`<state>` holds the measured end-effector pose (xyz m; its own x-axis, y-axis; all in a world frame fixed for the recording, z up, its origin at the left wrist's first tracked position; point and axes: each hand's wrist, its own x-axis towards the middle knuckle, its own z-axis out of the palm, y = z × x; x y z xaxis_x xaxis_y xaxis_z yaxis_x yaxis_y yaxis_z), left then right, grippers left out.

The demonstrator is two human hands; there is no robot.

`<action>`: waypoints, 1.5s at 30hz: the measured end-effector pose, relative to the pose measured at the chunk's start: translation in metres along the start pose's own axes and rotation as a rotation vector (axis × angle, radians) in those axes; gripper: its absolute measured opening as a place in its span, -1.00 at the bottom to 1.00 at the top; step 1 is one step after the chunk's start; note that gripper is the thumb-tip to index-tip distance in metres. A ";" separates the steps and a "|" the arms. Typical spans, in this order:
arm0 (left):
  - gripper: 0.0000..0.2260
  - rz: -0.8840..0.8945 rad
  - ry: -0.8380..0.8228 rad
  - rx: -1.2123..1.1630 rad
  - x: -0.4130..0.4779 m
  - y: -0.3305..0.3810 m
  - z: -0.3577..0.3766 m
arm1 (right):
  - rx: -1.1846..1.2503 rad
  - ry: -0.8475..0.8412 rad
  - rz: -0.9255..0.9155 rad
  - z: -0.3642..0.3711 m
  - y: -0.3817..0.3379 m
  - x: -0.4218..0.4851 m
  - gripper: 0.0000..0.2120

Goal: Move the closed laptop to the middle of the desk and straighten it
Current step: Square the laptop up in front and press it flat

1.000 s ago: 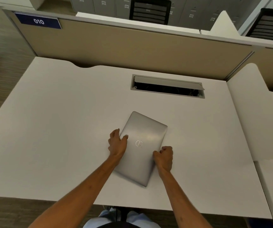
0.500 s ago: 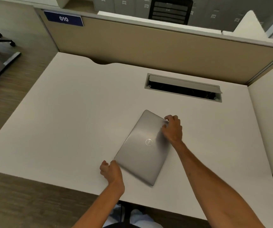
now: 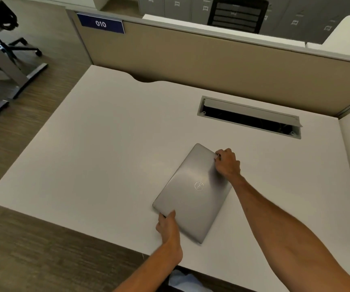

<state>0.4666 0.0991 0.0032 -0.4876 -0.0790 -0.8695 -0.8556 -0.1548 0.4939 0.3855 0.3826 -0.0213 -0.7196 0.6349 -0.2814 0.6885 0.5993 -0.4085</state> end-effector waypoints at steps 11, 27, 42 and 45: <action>-0.35 0.031 0.175 -0.059 -0.005 -0.011 0.030 | 0.129 0.021 0.069 0.000 0.002 0.005 -0.75; -0.31 0.134 0.159 -0.049 -0.002 0.009 0.025 | 0.367 -0.087 0.225 -0.013 0.013 0.013 -0.88; -0.21 0.238 0.062 0.263 0.029 0.055 0.013 | 0.661 0.036 0.487 -0.018 0.043 -0.036 -0.78; -0.24 0.233 0.033 0.334 0.040 0.071 0.013 | 0.744 0.088 0.548 -0.015 0.048 -0.048 -0.77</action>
<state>0.3840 0.0979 0.0040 -0.6740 -0.1070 -0.7310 -0.7349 0.1986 0.6485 0.4547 0.3883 -0.0140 -0.2806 0.7901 -0.5450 0.6728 -0.2430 -0.6988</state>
